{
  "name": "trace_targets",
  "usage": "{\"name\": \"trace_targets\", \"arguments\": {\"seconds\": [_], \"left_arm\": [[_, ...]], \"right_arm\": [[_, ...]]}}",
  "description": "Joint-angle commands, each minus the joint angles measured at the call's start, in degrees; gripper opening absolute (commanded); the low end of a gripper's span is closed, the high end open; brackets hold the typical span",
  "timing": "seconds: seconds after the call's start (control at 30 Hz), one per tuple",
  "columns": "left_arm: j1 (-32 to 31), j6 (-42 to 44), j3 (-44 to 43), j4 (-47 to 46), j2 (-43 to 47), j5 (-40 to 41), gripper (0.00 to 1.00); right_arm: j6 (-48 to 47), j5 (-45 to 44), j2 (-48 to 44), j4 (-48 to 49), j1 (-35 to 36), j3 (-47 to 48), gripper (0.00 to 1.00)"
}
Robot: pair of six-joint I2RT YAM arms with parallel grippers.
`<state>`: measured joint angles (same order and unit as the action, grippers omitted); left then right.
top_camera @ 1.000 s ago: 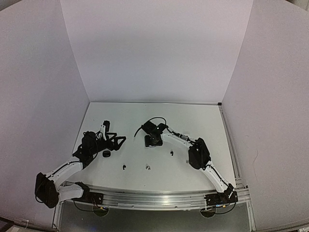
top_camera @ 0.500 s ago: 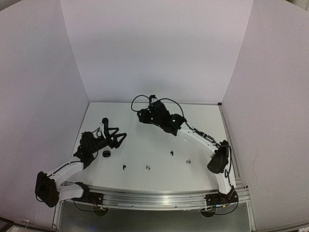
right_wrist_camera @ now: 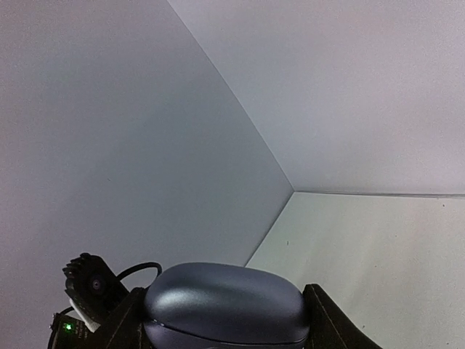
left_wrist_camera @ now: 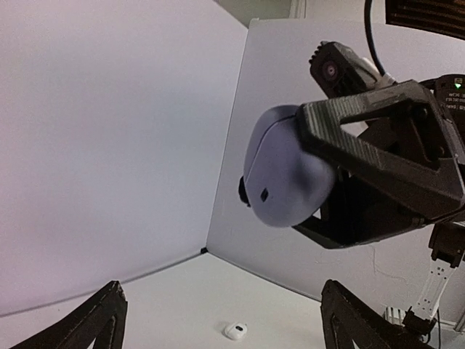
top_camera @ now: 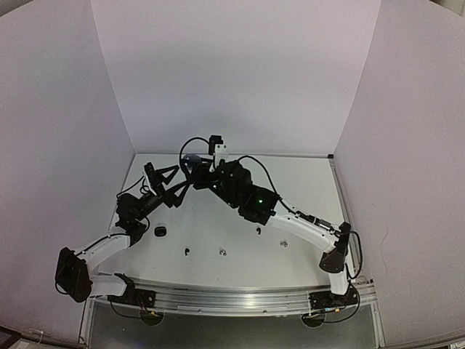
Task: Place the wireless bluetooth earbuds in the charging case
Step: Pass from the right arm to the left
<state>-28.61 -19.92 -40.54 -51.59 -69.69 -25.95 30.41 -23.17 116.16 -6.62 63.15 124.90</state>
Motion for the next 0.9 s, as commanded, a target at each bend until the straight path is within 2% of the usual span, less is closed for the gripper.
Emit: {"name": "trace_targets", "arguments": {"seconds": [0.0, 0.27, 0.57, 0.87], "left_arm": [[-0.65, 4.07, -2.74, -9.95, -0.4, 0.41, 0.91], [-1.01, 5.58, -4.7, -14.01, -1.73, 0.95, 0.81], [-1.1, 6.35, -5.54, -14.02, -2.18, -1.95, 0.59], [-1.1, 6.63, -5.95, -13.87, -2.21, -0.4, 0.54]], "right_arm": [[-2.07, -2.06, 0.95, 8.19, 0.9, 0.75, 0.32], [-1.91, -1.3, 2.58, 8.97, 1.85, 2.03, 0.31], [-0.48, -0.01, 3.48, 8.96, 2.2, 1.66, 0.31], [1.69, 0.48, 4.37, 8.99, 2.27, 0.46, 0.31]]}}
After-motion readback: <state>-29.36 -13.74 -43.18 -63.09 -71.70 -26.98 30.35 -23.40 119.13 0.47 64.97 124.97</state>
